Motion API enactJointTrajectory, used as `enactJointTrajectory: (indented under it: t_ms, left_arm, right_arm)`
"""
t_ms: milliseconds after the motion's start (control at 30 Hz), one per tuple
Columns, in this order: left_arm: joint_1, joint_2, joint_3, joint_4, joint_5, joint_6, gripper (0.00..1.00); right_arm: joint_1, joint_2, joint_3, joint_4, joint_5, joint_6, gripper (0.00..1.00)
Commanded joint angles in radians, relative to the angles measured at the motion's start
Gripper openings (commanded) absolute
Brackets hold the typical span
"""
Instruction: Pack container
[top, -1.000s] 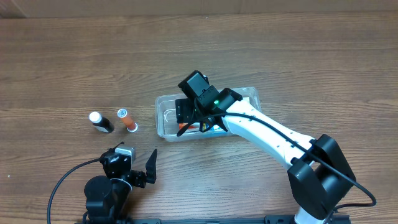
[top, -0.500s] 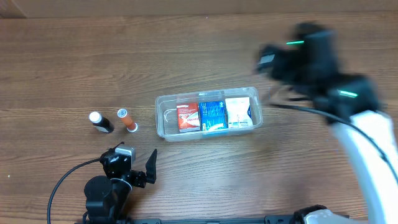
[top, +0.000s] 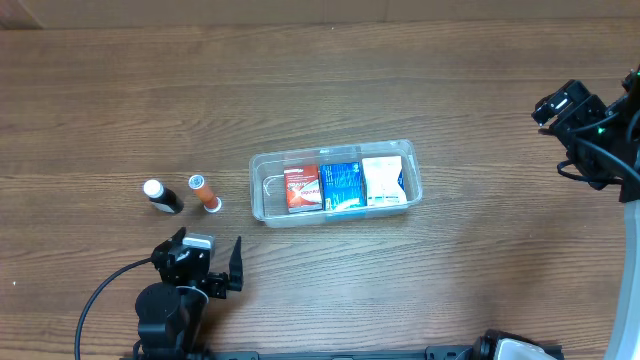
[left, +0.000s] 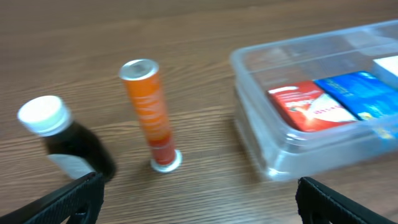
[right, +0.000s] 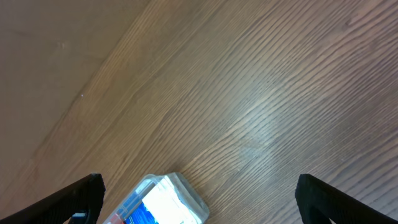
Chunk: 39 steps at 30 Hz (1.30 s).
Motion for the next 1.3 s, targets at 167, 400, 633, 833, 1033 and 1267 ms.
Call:
enactJointTrajectory:
  t_ms: [167,400,633,833,1033,1267]
  left_arm:
    - [0.0,0.053,0.292,0.008,-0.208,-0.201,1.0]
    - [0.008,0.654,0.803,-0.308,-0.426,-0.219,1.0]
    - [0.06,1.146,1.242,-0.584,-0.399,-0.193,1.0]
    - [0.125,1.321,1.244,-0.658,-0.391,-0.319,1.0]
    - [0.217,1.467,1.233,-0.653,-0.314,-0.304,1.0]
    - [0.301,1.638,1.233,-0.626,-0.136,-0.191,0.88]
  right_arm:
    - [-0.001,-0.008,0.004,0.002,-0.009,-0.003,1.0]
    - [-0.001,-0.008,0.004,0.002,-0.01,-0.003,1.0]
    - [-0.001,-0.008,0.004,0.002,-0.009,-0.003,1.0]
    - [-0.001,-0.008,0.004,0.002,-0.01,-0.003,1.0]
    - [-0.001,-0.008,0.004,0.002,-0.01,-0.003,1.0]
    - [-0.001,-0.008,0.004,0.002,-0.009,-0.003,1.0]
